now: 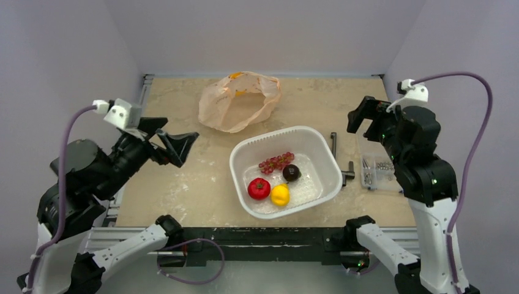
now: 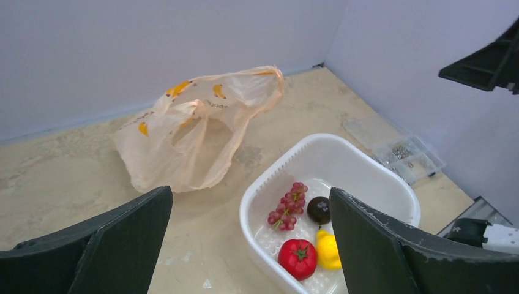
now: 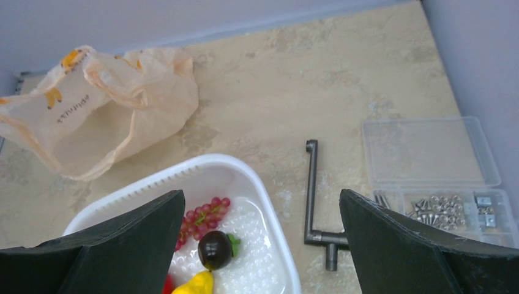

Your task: Take the fake fruits out of the plastic bag

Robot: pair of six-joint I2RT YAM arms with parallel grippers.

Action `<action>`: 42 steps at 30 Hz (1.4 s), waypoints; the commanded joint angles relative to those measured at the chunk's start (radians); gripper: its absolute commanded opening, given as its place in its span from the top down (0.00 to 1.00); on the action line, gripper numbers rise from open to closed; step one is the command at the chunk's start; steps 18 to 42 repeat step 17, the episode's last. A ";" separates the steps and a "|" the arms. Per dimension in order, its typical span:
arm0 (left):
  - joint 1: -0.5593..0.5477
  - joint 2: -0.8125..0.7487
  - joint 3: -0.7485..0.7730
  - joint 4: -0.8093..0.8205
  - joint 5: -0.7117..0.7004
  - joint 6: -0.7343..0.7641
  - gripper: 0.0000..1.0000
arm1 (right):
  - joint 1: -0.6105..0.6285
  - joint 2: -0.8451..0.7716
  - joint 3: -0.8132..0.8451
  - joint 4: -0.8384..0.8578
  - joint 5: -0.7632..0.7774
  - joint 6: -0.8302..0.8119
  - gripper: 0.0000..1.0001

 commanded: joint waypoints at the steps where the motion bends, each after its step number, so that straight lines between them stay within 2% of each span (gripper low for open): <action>1: 0.004 -0.089 -0.070 0.042 -0.100 -0.001 0.00 | 0.003 -0.082 -0.008 0.101 0.088 -0.048 0.01; 5: 0.004 -0.156 -0.080 0.045 -0.117 -0.039 0.00 | 0.003 -0.091 0.007 0.098 0.084 -0.047 0.01; 13: 0.004 -0.155 -0.050 0.008 -0.122 -0.088 0.00 | 0.004 -0.098 0.022 0.102 0.032 -0.031 0.01; 17: 0.004 -0.180 -0.114 0.074 -0.107 -0.120 0.00 | 0.004 -0.156 -0.054 0.180 0.051 -0.048 0.01; 42: 0.004 -0.180 -0.114 0.074 -0.107 -0.120 0.00 | 0.004 -0.156 -0.054 0.180 0.051 -0.048 0.01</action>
